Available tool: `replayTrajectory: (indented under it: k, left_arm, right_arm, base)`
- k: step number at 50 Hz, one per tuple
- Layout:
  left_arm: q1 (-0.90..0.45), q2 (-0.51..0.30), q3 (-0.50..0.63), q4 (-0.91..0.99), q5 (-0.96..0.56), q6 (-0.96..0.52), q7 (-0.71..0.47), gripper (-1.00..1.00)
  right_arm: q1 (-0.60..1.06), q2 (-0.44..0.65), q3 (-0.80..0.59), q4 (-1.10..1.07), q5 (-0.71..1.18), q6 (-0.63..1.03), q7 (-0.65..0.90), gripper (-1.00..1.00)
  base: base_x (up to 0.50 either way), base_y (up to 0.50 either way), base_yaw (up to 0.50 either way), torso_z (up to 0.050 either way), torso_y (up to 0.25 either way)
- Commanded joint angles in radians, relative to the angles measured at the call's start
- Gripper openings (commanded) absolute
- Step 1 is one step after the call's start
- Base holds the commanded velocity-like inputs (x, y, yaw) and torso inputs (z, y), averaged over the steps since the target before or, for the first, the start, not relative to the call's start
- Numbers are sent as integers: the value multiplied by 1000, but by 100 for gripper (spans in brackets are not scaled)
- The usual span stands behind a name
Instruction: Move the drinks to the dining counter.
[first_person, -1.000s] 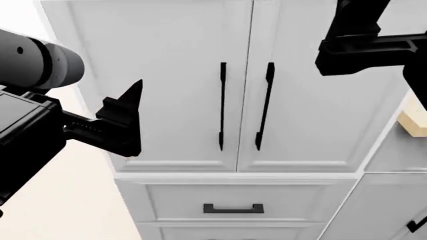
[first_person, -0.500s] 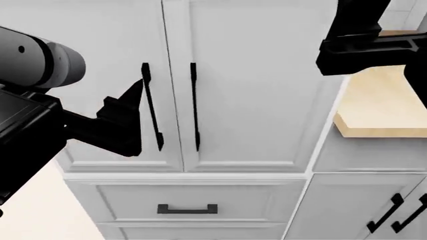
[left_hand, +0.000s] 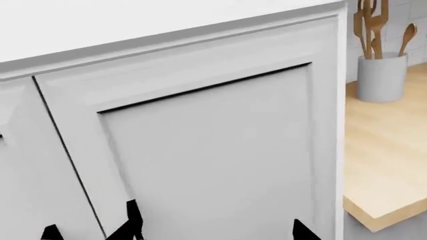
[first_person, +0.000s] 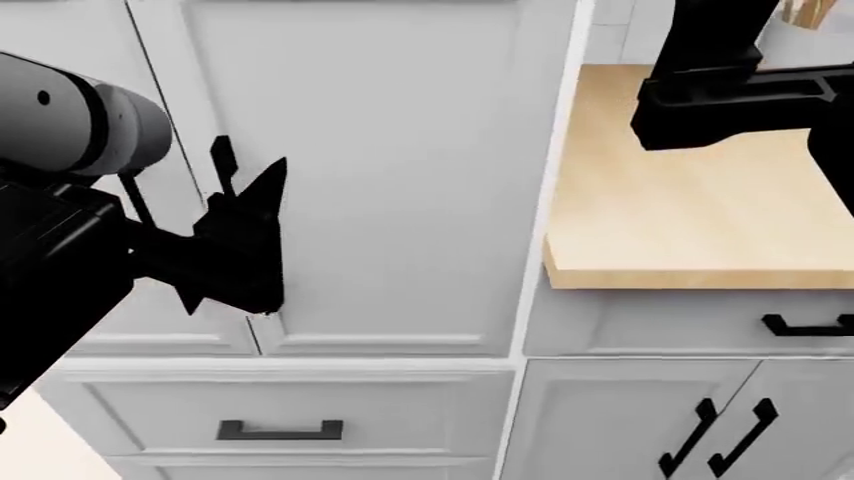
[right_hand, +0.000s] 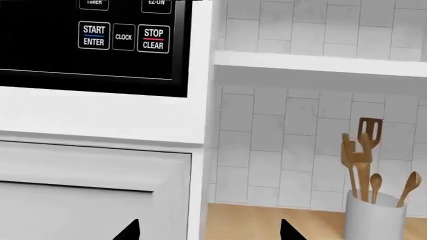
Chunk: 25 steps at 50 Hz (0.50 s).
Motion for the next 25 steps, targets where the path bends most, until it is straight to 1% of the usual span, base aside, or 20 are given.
replayTrajectory:
  k: [1,25]
  left_arm:
    - [-7,3,4,-1,-1,0,-4,100]
    - [4,-3,5,8,4,8,-1,100]
  right_arm:
    - [9,-6,-1,3,4,5,1,100]
    - [1,8,6,-6,6,-3,5,100]
  base:
    - [90,-500,0,0,0]
    - [93,-500,0,0,0]
